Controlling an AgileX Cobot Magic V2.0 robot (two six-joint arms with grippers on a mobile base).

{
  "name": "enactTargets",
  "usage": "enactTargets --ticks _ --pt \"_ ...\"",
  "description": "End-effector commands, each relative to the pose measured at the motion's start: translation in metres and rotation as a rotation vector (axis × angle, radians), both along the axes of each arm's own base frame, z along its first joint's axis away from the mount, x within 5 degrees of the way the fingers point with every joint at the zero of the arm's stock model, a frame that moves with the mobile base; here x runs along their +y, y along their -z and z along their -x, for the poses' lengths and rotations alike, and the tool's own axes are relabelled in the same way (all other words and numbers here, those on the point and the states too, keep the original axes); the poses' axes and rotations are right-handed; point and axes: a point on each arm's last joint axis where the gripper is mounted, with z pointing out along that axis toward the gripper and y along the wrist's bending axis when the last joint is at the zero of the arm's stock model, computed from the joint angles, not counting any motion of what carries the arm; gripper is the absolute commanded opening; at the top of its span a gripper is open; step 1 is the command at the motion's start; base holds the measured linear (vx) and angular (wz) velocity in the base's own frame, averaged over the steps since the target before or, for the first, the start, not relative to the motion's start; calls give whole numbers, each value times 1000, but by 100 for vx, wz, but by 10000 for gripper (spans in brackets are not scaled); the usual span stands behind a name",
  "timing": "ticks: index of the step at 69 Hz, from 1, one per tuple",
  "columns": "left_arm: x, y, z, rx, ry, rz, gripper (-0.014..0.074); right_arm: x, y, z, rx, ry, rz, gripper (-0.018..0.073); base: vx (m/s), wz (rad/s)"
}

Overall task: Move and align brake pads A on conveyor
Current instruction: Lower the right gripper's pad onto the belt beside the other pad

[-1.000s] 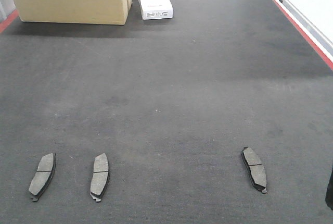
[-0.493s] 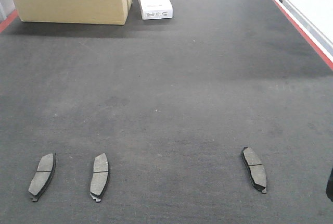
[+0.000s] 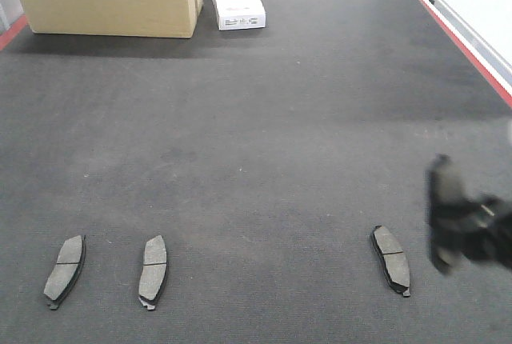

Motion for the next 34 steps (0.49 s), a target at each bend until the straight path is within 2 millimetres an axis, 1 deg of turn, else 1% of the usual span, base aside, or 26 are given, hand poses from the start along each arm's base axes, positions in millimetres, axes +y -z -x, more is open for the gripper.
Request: enactTargets --ticks 1,10,14,21,26,34 --pt "0 -14 2 -84 20 52 394 7 -16 -32 -8 1 -17 52 0 0" --pt "0 -13 2 -82 18 47 394 16 -3 -67 127 -11 5 62 0 0" --pt "0 -13 2 -81 18 46 394 20 5 -77 169 -11 8 64 0 0" --pt "0 -13 2 -81 18 46 394 41 22 -89 218 -46 27 65 0 0" --pt "0 -13 2 -82 16 44 394 64 34 -93 238 -84 55 66 0 0" --pt "0 -13 2 -82 16 44 394 85 55 -104 298 -50 74 75 0 0"
